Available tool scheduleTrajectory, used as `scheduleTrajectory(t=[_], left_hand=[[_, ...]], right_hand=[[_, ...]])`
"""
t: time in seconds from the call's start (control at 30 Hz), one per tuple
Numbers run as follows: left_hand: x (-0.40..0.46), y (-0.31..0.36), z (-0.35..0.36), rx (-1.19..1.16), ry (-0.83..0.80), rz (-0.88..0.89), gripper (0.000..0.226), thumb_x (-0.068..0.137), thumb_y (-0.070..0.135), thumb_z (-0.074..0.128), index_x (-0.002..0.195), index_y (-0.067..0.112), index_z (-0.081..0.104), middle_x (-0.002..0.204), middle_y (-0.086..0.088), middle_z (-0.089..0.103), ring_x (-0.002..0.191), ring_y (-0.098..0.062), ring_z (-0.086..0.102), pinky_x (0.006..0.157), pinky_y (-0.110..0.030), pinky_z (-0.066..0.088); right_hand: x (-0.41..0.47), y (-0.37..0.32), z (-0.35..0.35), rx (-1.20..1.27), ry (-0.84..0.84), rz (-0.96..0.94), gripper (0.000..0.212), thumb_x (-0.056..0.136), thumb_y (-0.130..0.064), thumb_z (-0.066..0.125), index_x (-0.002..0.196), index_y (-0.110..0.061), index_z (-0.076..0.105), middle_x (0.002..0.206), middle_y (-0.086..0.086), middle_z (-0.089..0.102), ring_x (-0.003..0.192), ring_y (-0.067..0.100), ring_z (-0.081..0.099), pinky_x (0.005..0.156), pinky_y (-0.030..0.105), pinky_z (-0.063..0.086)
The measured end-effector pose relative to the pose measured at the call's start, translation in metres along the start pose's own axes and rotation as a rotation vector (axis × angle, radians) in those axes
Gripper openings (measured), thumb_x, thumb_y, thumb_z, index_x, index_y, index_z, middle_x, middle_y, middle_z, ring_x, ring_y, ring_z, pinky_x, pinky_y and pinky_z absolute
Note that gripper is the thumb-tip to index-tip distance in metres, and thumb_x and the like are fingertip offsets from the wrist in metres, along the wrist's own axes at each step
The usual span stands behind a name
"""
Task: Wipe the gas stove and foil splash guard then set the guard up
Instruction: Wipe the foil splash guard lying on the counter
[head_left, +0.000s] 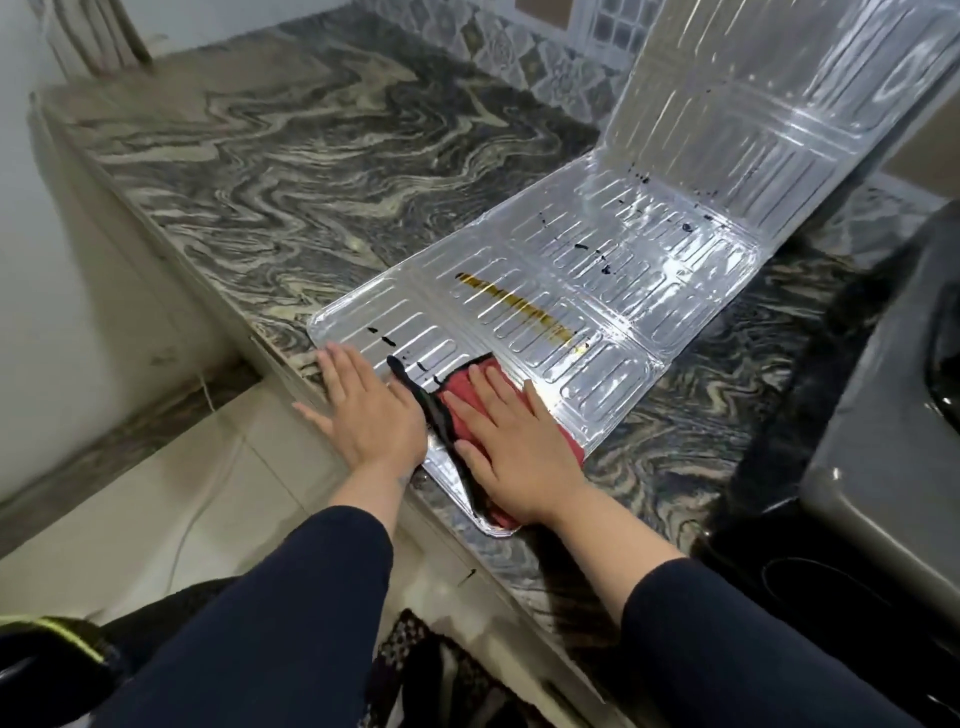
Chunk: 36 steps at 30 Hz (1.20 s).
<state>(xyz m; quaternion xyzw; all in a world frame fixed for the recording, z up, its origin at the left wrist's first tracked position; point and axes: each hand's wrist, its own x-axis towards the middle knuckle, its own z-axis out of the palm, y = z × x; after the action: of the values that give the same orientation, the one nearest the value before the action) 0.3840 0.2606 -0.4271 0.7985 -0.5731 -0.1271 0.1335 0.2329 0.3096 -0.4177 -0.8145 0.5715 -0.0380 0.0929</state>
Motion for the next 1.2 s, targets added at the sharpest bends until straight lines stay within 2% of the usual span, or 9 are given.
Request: scheduleTrajectory(t=[0.17, 0.4, 0.53, 0.7, 0.8, 0.9, 1.03, 1.1, 1.2], left_hand=[[0.004, -0.005, 0.003, 0.078, -0.013, 0.021, 0.061, 0.101, 0.033, 0.015, 0.153, 0.004, -0.001, 0.162, -0.006, -0.010, 0.149, -0.017, -0.013, 0.113, -0.064, -0.002], [0.006, -0.007, 0.008, 0.099, 0.019, 0.031, 0.060, 0.101, 0.030, 0.018, 0.153, 0.004, 0.002, 0.163, -0.007, -0.007, 0.149, -0.018, -0.010, 0.112, -0.065, 0.003], [0.005, -0.003, 0.006, 0.091, 0.022, 0.027, 0.059, 0.100, 0.027, 0.018, 0.153, 0.003, 0.003, 0.163, -0.008, -0.006, 0.150, -0.020, -0.008, 0.112, -0.065, 0.005], [0.004, -0.001, 0.004, 0.066, 0.013, 0.013, 0.060, 0.099, 0.025, 0.018, 0.153, 0.004, 0.002, 0.163, -0.007, -0.008, 0.149, -0.019, -0.010, 0.111, -0.065, -0.002], [0.004, -0.001, 0.003, 0.038, 0.015, 0.008, 0.061, 0.099, 0.026, 0.019, 0.153, 0.005, 0.002, 0.163, -0.007, -0.007, 0.149, -0.018, -0.009, 0.112, -0.067, 0.001], [0.002, -0.003, -0.001, -0.003, -0.019, 0.017, 0.061, 0.099, 0.028, 0.020, 0.153, 0.007, -0.002, 0.162, -0.005, -0.010, 0.149, -0.016, -0.011, 0.112, -0.065, -0.002], [0.022, -0.003, -0.016, -0.132, 0.012, -0.059, 0.061, 0.100, 0.024, 0.023, 0.153, 0.009, -0.003, 0.162, -0.002, -0.011, 0.149, -0.013, -0.011, 0.114, -0.058, -0.009], [0.046, -0.011, -0.023, -0.123, 0.046, -0.079, 0.060, 0.099, 0.023, 0.023, 0.154, 0.009, 0.000, 0.163, -0.003, -0.009, 0.149, -0.014, -0.010, 0.114, -0.057, -0.011], [0.073, -0.027, -0.020, -0.027, 0.002, -0.056, 0.059, 0.099, 0.024, 0.020, 0.154, 0.008, 0.003, 0.163, -0.003, -0.006, 0.149, -0.015, -0.011, 0.115, -0.061, -0.009]], right_hand=[[0.027, 0.044, -0.010, -0.002, 0.037, 0.191, 0.056, 0.096, -0.054, 0.018, 0.149, -0.036, 0.015, 0.161, -0.002, 0.001, 0.148, 0.016, -0.006, 0.116, 0.053, -0.010], [0.070, 0.126, -0.027, -0.068, 0.065, 0.483, 0.057, 0.097, -0.051, 0.012, 0.150, -0.032, 0.011, 0.161, 0.001, 0.000, 0.148, 0.020, -0.004, 0.115, 0.057, -0.009], [0.081, 0.120, -0.032, -0.081, 0.060, 0.580, 0.057, 0.098, -0.046, 0.009, 0.151, -0.028, 0.007, 0.161, 0.006, -0.001, 0.148, 0.023, -0.008, 0.114, 0.059, -0.008], [0.049, 0.037, -0.018, -0.015, 0.094, 0.425, 0.055, 0.099, -0.041, 0.008, 0.152, -0.024, 0.003, 0.161, 0.007, -0.002, 0.147, 0.024, -0.009, 0.117, 0.053, -0.005], [0.036, 0.007, -0.008, 0.012, 0.092, 0.375, 0.054, 0.099, -0.039, 0.015, 0.151, -0.026, 0.008, 0.161, 0.008, -0.001, 0.148, 0.027, -0.007, 0.118, 0.050, -0.003], [0.034, 0.005, -0.006, -0.003, 0.075, 0.339, 0.051, 0.099, -0.039, 0.016, 0.149, -0.033, 0.011, 0.161, 0.003, 0.000, 0.148, 0.027, -0.006, 0.118, 0.048, -0.005], [0.035, 0.008, -0.005, -0.014, 0.069, 0.320, 0.052, 0.100, -0.041, 0.013, 0.150, -0.036, 0.003, 0.161, 0.001, -0.003, 0.147, 0.025, -0.009, 0.118, 0.046, -0.008], [0.035, 0.008, -0.005, -0.014, 0.067, 0.325, 0.052, 0.100, -0.041, 0.013, 0.150, -0.036, 0.001, 0.161, 0.000, -0.004, 0.147, 0.024, -0.009, 0.118, 0.045, -0.008], [0.036, 0.008, -0.004, -0.029, 0.075, 0.327, 0.053, 0.100, -0.041, 0.013, 0.151, -0.034, 0.000, 0.161, 0.000, -0.004, 0.147, 0.024, -0.010, 0.118, 0.045, -0.006]])
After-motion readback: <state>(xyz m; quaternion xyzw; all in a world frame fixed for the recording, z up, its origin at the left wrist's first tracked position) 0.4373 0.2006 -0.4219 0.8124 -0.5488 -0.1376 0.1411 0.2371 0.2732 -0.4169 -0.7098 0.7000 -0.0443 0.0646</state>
